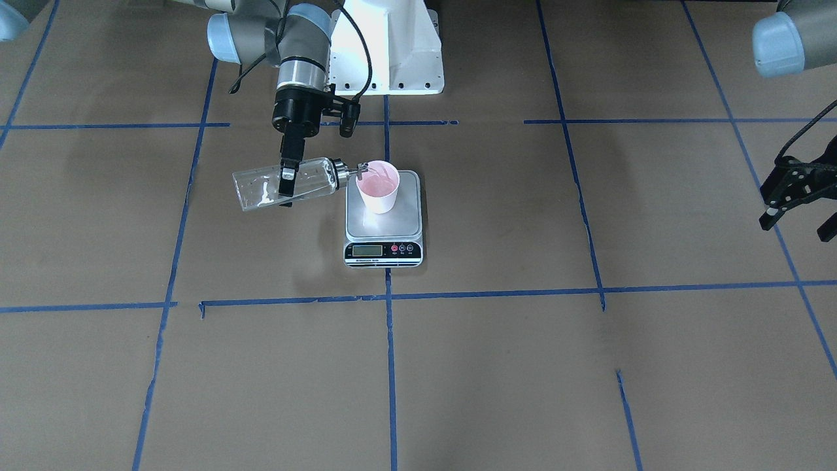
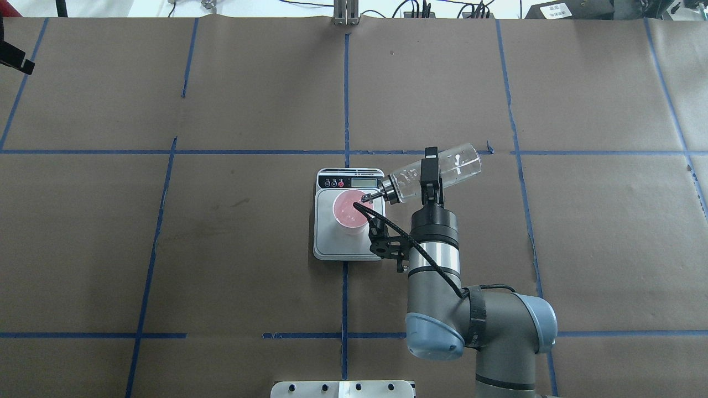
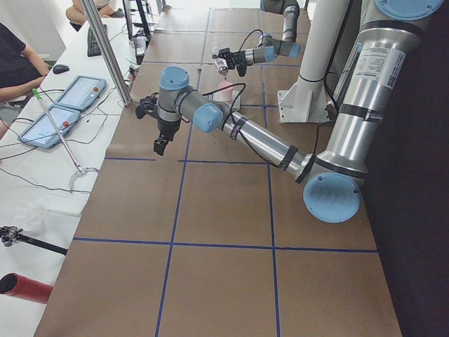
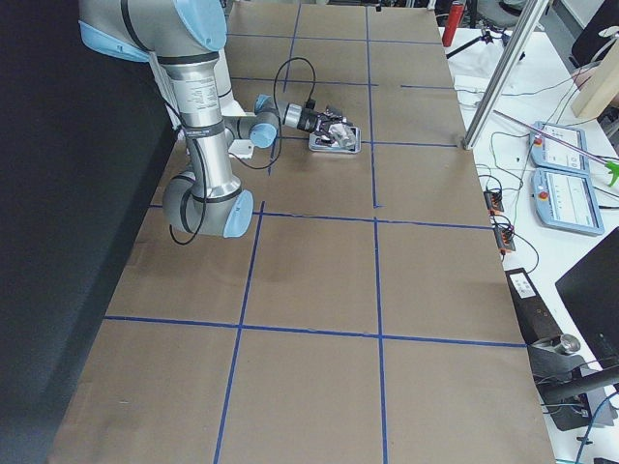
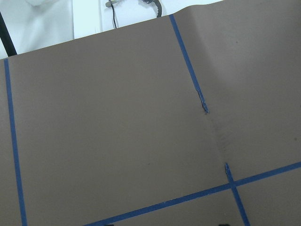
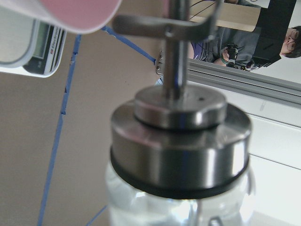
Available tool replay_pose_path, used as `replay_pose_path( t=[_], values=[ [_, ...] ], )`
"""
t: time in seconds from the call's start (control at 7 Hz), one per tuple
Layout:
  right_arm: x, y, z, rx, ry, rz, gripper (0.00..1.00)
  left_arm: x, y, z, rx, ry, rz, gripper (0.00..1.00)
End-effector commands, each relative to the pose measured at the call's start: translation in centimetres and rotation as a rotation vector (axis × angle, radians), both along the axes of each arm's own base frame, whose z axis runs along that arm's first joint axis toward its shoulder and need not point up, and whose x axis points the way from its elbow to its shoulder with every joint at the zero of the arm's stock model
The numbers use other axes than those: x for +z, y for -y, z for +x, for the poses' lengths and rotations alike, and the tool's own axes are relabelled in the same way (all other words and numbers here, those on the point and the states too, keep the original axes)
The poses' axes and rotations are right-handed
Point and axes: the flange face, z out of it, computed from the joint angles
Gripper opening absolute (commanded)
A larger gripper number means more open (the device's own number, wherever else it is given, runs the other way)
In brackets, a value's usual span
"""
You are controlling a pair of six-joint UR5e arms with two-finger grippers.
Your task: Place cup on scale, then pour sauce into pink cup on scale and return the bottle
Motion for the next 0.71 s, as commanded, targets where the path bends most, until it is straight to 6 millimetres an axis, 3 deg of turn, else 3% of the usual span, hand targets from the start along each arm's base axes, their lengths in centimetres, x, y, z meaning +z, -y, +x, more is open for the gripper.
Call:
replay_pose_path(
  t=[0.0,0.57],
  values=[
    [-0.03,0.10,0.09,0.000,-0.040,0.010,0.00,0.34,0.01,-0.33,0.004,0.006,0.004,0.79],
    [0.39,0.15,0.08,0.007,-0.068,0.020,0.00,0.29,-0.03,-0.25,0.005,0.006,0.004,0.79]
  ],
)
